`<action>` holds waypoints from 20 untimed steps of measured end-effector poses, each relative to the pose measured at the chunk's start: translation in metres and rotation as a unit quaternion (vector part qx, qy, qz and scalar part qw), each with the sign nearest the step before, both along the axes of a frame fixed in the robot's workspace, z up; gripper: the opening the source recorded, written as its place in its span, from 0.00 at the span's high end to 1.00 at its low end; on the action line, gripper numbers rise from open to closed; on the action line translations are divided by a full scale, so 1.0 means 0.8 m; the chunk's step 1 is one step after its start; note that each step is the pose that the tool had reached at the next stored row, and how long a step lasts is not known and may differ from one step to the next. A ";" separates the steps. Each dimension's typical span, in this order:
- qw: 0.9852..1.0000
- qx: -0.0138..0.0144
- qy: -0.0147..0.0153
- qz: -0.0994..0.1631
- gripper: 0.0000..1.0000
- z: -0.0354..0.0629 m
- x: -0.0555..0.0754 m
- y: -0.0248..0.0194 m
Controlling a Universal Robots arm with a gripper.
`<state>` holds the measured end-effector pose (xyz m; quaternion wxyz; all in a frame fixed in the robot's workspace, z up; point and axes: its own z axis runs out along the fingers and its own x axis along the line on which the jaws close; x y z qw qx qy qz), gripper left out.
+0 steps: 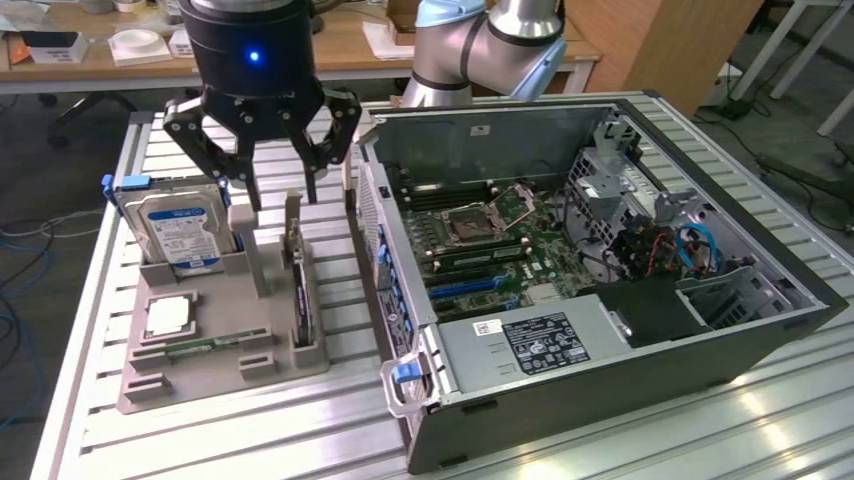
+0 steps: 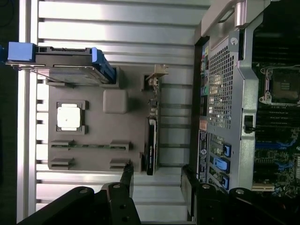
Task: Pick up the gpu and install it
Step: 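Pick up the gpu and move the gpu toward the slot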
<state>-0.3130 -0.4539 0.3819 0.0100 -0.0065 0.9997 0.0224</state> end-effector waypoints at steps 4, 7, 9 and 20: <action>1.000 0.000 0.000 0.000 0.47 -0.001 0.000 -0.0021; 1.000 0.000 0.000 0.000 0.47 -0.001 0.000 -0.0037; 1.000 0.000 0.000 0.000 0.47 -0.001 0.000 -0.0047; 1.000 0.000 0.000 0.000 0.47 -0.003 0.000 -0.0097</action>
